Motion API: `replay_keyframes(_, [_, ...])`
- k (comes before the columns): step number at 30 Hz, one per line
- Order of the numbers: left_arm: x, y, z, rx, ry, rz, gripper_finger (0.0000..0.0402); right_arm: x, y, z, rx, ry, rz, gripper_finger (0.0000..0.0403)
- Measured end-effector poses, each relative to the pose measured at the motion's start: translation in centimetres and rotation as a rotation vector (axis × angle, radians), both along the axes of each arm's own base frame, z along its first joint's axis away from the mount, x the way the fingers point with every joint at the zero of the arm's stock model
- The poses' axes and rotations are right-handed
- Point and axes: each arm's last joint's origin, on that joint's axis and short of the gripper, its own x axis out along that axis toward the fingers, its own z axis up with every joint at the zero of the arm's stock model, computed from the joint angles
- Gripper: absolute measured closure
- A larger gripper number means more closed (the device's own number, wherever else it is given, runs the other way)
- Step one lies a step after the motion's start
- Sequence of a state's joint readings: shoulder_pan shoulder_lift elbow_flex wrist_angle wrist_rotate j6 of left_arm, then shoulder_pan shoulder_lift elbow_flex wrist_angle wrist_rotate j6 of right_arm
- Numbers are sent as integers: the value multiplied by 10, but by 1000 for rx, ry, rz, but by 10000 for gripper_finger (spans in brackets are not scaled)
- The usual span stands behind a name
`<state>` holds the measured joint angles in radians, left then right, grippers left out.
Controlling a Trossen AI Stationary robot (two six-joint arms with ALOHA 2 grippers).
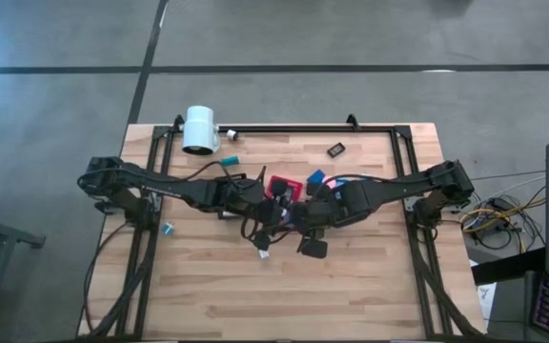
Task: Pick & Place Office items
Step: Put the purple hourglass into the blue bin
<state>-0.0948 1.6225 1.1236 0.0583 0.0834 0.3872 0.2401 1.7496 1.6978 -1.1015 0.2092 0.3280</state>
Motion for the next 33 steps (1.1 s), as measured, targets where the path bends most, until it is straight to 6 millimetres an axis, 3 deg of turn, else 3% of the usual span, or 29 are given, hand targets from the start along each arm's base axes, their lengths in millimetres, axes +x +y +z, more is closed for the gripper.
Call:
replay_keyframes(13, [-1,-1,2,-16,-5,-2,210,-3,-2,5,-28,-18,-4,174])
replay_keyframes(21, [-9,1,11,-27,-29,4,210,-24,1,32,-87,-122,-30,145])
replay_keyframes(27, [-26,3,28,-47,-77,13,210,-48,13,57,-140,-240,-27,149])
replay_keyframes(33, [-64,6,46,-107,-141,33,210,-68,38,67,-323,-365,-37,147])
